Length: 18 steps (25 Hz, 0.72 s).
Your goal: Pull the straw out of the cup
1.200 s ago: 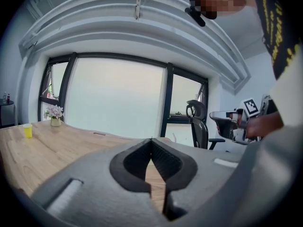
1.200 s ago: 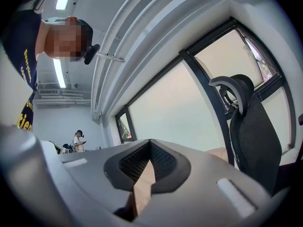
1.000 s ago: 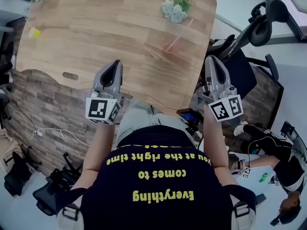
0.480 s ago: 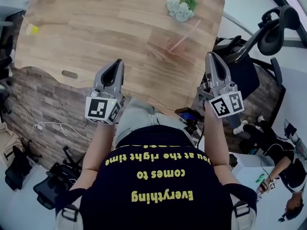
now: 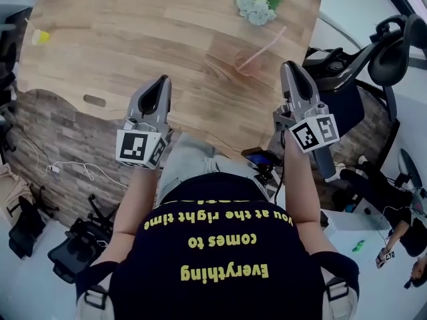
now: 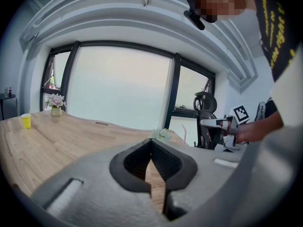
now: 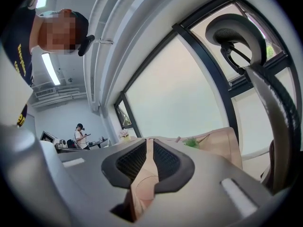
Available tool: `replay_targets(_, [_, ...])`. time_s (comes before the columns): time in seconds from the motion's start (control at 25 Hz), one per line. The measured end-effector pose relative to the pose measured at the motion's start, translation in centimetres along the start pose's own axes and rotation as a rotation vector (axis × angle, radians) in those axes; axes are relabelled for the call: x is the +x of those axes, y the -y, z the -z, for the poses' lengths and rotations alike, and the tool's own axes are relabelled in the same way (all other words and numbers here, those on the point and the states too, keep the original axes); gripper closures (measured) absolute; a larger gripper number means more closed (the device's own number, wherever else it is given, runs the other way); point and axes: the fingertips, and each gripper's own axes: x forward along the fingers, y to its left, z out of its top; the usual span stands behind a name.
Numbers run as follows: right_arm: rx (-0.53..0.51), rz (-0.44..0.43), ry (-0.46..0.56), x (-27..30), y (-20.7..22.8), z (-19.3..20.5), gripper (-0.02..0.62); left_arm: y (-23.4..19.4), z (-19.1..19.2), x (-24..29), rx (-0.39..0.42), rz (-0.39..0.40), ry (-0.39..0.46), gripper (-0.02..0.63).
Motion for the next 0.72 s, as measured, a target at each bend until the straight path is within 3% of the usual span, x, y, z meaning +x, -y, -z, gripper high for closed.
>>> replay_targets(0.72, [0.05, -0.007, -0.13, 3.9, 2.1, 5.4, 0.488, -1.5, 0.7, 0.1, -0.023, -0.031, -0.02, 0.606])
